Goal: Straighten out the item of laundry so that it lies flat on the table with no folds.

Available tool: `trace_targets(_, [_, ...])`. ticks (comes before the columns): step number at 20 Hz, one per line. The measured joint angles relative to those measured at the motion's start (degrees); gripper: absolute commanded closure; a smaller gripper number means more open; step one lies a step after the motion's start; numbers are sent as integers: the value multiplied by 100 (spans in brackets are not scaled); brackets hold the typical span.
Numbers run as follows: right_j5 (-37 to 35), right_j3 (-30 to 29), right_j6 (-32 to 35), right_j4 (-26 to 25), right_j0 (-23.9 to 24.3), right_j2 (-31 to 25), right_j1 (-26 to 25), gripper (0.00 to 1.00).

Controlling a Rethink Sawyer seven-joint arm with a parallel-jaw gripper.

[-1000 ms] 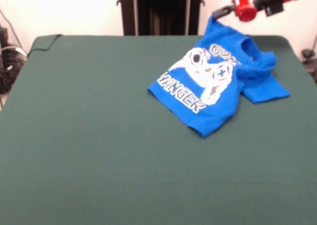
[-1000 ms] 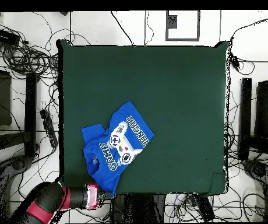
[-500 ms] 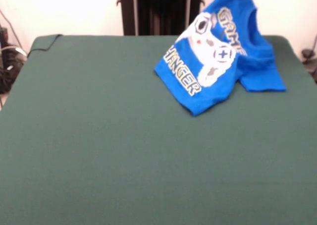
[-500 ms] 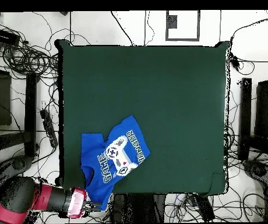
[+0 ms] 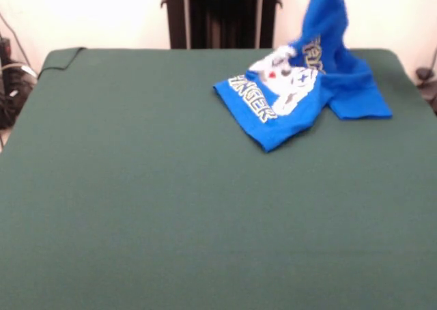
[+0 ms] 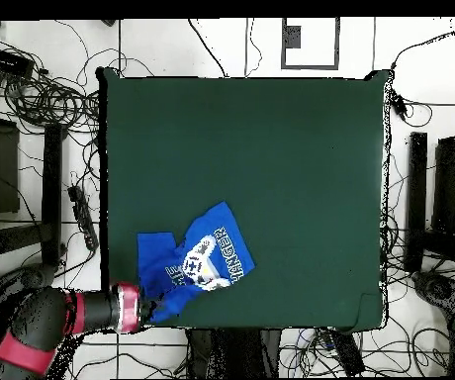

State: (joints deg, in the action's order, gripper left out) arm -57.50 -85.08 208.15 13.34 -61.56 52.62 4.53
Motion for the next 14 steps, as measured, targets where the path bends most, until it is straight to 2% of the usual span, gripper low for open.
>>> trace_targets(1, [1083,-125,0,226,228,-304,128,100])
trace_targets(3, [1747,-201,0,340,386,-499,201,100])
trace_targets(5, [3346,-361,0,452,812,-963,341,100])
trace_targets(8, [4374,-471,0,452,1165,-1294,408,100])
trace_targets(14, [4505,-577,0,451,1377,-1578,502,100])
